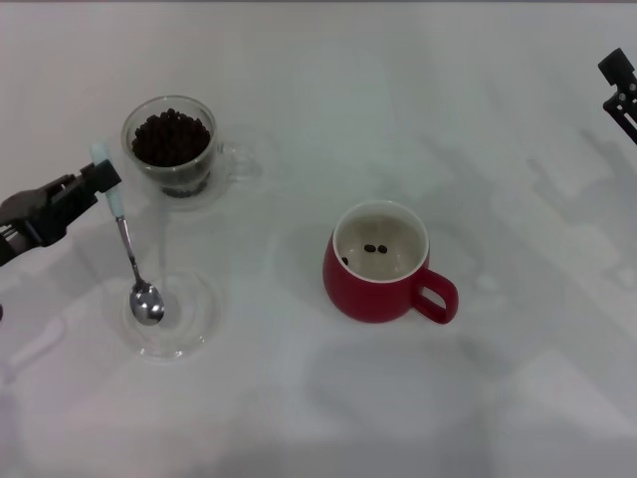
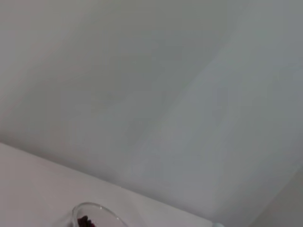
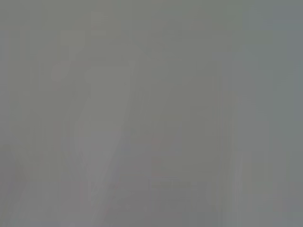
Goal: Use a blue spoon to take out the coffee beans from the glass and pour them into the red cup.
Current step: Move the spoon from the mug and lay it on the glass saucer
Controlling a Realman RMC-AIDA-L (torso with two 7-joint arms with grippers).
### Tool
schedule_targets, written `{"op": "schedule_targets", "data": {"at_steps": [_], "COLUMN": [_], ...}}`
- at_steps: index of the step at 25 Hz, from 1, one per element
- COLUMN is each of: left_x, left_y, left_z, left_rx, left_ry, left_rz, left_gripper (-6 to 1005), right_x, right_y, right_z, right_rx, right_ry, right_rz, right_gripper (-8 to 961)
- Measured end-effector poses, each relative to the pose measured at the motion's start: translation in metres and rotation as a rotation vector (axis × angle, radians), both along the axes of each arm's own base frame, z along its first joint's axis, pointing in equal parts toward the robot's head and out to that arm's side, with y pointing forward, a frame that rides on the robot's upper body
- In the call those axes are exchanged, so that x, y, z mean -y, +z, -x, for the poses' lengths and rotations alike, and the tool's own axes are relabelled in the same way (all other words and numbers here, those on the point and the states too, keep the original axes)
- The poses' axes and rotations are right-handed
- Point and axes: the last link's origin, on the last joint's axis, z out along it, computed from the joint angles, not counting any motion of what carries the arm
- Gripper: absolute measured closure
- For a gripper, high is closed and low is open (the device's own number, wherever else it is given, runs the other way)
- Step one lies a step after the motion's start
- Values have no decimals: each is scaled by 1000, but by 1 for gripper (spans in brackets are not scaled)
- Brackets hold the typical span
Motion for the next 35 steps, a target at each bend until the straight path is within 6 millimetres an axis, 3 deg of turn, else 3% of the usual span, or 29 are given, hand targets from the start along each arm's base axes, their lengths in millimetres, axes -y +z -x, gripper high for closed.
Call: {"op": "schedule_targets", "data": {"at_steps": [9,35], "left_x": [0,9], "left_y": [-15,-53], "left_z": [6,0], "left_rx": [-14,-32], "left_ry": [84,100], "left_rz": [15,113], "left_gripper": [875,849], "right_x": [0,2], "right_y": [0,-2], "right_z": [0,0], "right_rx": [-2,-7], "right_ry": [3,1], "right_rz": [-1,18], "right_gripper": [108,108]}}
